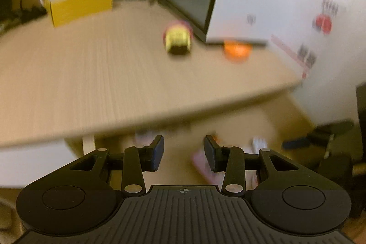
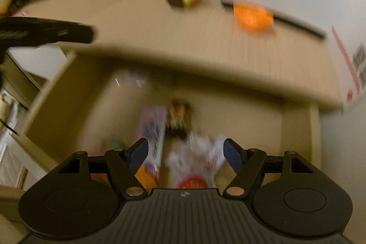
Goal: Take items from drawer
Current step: 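Place the cup toy and orange pumpkin on the desktop beside the speaker, then lower the left gripper into the drawer toward the clear packet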
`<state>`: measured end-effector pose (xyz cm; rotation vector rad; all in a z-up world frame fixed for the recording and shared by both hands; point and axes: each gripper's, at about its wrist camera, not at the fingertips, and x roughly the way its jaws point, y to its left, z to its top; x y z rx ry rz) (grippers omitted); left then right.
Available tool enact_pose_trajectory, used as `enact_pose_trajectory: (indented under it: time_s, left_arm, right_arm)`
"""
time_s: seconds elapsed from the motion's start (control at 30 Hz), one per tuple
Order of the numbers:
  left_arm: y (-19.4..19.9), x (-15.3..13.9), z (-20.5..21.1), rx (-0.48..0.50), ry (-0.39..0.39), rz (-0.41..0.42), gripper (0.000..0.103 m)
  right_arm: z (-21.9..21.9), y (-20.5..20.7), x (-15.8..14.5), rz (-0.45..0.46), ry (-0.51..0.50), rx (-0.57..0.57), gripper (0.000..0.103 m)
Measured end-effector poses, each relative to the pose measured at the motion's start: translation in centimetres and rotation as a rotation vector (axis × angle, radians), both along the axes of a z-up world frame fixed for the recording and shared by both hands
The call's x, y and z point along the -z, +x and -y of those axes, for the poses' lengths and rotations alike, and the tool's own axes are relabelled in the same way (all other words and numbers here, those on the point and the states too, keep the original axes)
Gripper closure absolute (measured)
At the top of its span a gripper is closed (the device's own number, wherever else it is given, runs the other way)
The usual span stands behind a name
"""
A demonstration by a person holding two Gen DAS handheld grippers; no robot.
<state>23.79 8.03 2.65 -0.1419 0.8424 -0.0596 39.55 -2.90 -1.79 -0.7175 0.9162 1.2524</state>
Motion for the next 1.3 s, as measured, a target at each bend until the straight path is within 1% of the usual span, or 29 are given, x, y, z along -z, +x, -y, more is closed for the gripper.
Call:
enact_pose_trajectory:
  time_s: [0.13,0.23,0.43,0.57,0.63,0.7,0.9,1.0,1.07,1.17,1.23,1.3]
  left_arm:
    - [-0.7,2.3,-0.2,0.002,-0.006,-0.078,0.061]
    - [-1.0,3.2,-0.6,-0.016,-0.015,-0.108,0.061]
    - [-1.1,3.9,-1.6,-0.044,-0.002,-0.116,0.061]
    - [-1.0,4.6,-1.5,-0.043,-0.005,-0.138,0.061]
    - [-0.8,4.7,-1.4,-0.038,-0.003,-0.143,0.061]
    - [-0.7,4.5,-1.4,-0.034,0.003,-0.136,0.061]
    - [-0.3,4.2,-1.3,-0.031,0.034,-0.104,0.061]
    - [0.7,4.4,-0.7,-0.017,0.081,-0.09,0.061]
    - [1.6,4.6,0.2,0.018,0.126,-0.057,0.061]
    - [3.6,5.4,1.8,0.115,0.249,-0.02,0.061]
    - [5.1,6.3,2.8,0.184,0.33,-0.008,0.059]
    - [6.7,7.5,3.2,0.228,0.392,-0.029,0.059]
  right_arm:
    - [0.8,0.0,1.8,-0.032,-0.048,0.032,0.031]
    - [1.2,-0.2,2.4,-0.038,-0.071,0.027,0.032]
    - [2.1,-0.3,2.1,-0.041,-0.056,0.039,0.032]
    - [2.9,0.3,2.0,-0.1,-0.045,0.087,0.033]
    - [2.9,0.7,2.5,-0.138,-0.051,0.111,0.033]
    - [3.1,1.1,2.7,-0.17,-0.057,0.125,0.033]
    - [4.2,1.0,2.9,-0.208,-0.059,0.126,0.033]
    - [4.5,1.3,3.1,-0.249,-0.084,0.107,0.033]
    - [4.1,1.1,3.1,-0.234,-0.111,0.058,0.033]
    - [3.4,0.1,2.6,-0.164,-0.107,-0.021,0.033]
    - [2.8,0.1,2.2,-0.143,-0.092,-0.044,0.033]
    - [2.0,0.5,1.7,-0.139,-0.078,-0.05,0.033]
